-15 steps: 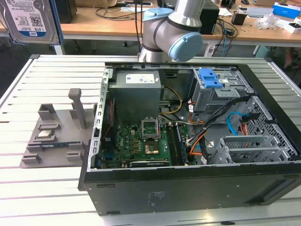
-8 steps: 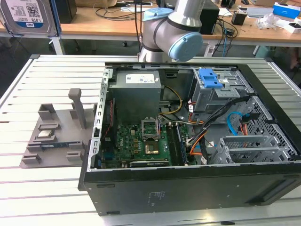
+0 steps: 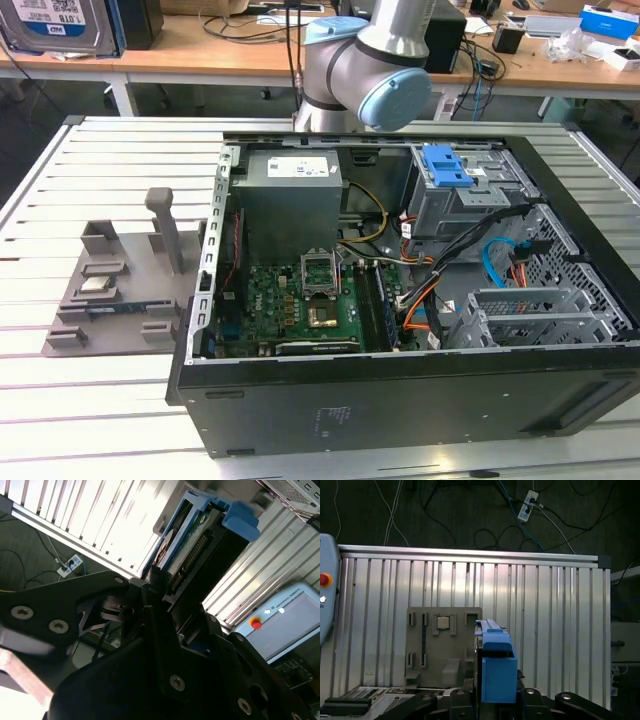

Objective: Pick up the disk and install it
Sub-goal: 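Pick up the disk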

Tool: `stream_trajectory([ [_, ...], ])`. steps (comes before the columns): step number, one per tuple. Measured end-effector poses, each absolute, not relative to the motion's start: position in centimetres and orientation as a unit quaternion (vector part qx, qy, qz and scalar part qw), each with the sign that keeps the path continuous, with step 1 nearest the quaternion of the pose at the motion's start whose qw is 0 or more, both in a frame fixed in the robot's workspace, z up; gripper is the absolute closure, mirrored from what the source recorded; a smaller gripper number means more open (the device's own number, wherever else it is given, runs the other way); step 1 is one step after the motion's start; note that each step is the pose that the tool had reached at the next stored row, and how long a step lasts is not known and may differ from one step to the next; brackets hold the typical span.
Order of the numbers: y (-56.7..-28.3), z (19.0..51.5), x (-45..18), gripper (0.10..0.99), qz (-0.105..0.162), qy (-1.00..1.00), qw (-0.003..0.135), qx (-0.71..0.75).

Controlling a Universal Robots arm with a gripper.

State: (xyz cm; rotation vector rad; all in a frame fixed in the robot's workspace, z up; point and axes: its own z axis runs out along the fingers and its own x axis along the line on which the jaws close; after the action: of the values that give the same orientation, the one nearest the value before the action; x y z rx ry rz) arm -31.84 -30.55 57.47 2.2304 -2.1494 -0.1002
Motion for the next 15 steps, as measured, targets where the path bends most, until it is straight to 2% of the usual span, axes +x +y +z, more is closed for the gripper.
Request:
stream_trajectory([
  [15,-30.3,61.4,-31.5,0.718,-0.035,-0.693,0.024,0.719],
])
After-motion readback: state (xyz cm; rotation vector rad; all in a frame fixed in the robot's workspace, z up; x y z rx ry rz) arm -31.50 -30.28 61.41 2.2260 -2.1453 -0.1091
